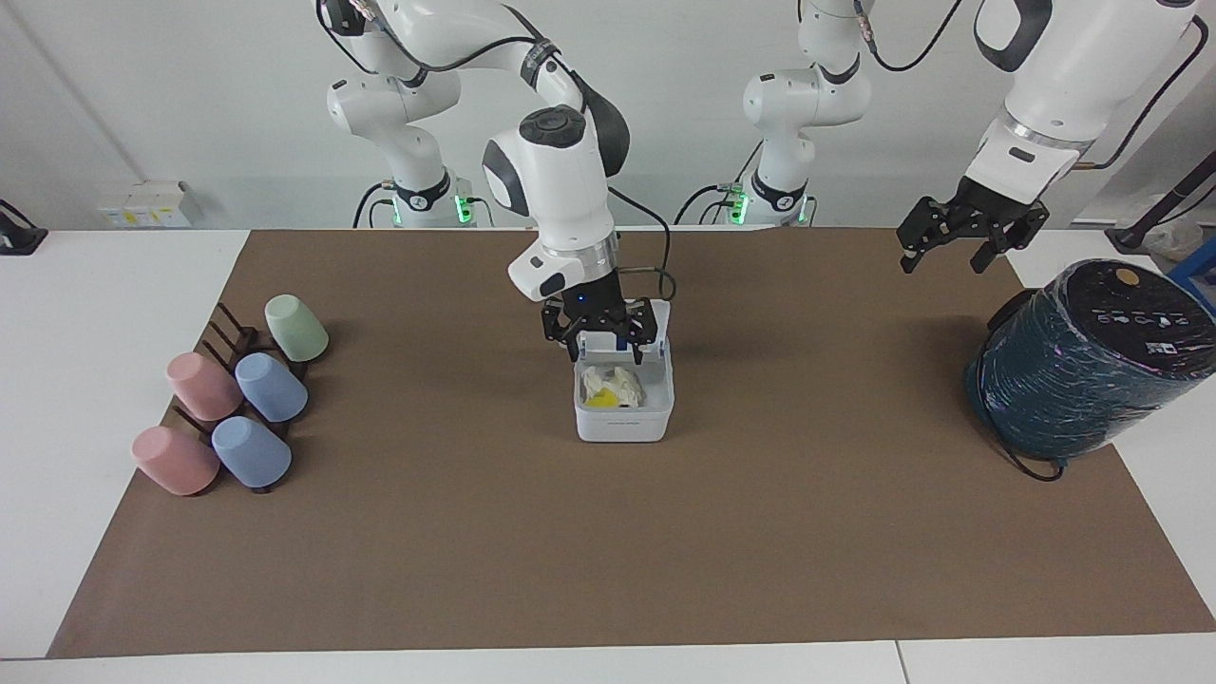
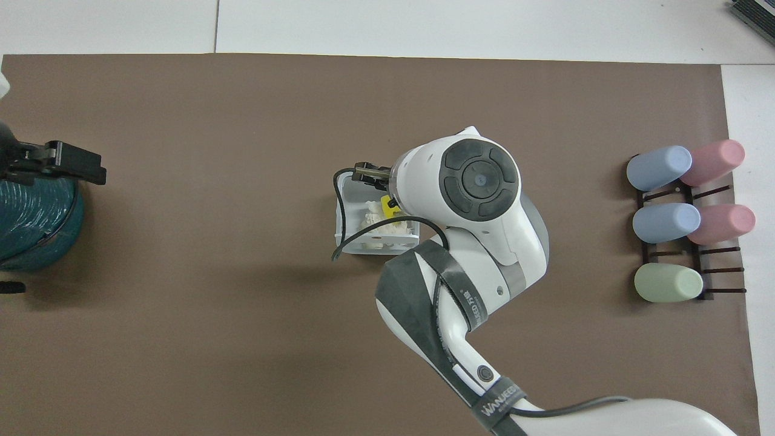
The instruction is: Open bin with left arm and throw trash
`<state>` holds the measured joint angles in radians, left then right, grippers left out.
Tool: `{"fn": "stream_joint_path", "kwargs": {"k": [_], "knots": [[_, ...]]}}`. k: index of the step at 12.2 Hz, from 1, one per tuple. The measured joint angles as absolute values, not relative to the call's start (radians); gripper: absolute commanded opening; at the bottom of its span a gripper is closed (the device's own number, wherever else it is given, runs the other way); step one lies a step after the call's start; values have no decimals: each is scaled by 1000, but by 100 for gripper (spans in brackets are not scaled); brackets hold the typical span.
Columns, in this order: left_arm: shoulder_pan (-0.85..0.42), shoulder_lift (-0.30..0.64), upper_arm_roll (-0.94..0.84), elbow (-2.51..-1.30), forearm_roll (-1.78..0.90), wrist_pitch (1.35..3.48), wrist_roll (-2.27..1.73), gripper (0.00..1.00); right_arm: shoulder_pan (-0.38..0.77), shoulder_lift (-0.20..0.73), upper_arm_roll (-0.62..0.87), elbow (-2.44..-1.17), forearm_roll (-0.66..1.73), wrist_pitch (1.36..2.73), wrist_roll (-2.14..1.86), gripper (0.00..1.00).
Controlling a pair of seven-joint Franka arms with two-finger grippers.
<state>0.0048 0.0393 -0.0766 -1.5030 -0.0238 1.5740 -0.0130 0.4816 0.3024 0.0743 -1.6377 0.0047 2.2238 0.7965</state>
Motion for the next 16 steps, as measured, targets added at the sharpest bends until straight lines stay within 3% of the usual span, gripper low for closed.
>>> {"fn": "stream_joint_path", "kwargs": {"k": [3, 6, 11, 16], "knots": [[5, 39, -76, -1504, -23, 1576, -13, 100, 472, 297, 63, -1637, -10, 2224, 793, 100], [5, 39, -76, -1505, -23, 1576, -13, 100, 384, 232, 56, -1634, -23, 2184, 693, 100], [5, 39, -76, -1505, -22, 1576, -13, 100, 203, 26, 60, -1626, -22, 1845, 446, 100], [6, 39, -75, -1505, -22, 1576, -13, 100, 64, 8, 33, -1556, 16, 1624, 206, 100]]}}
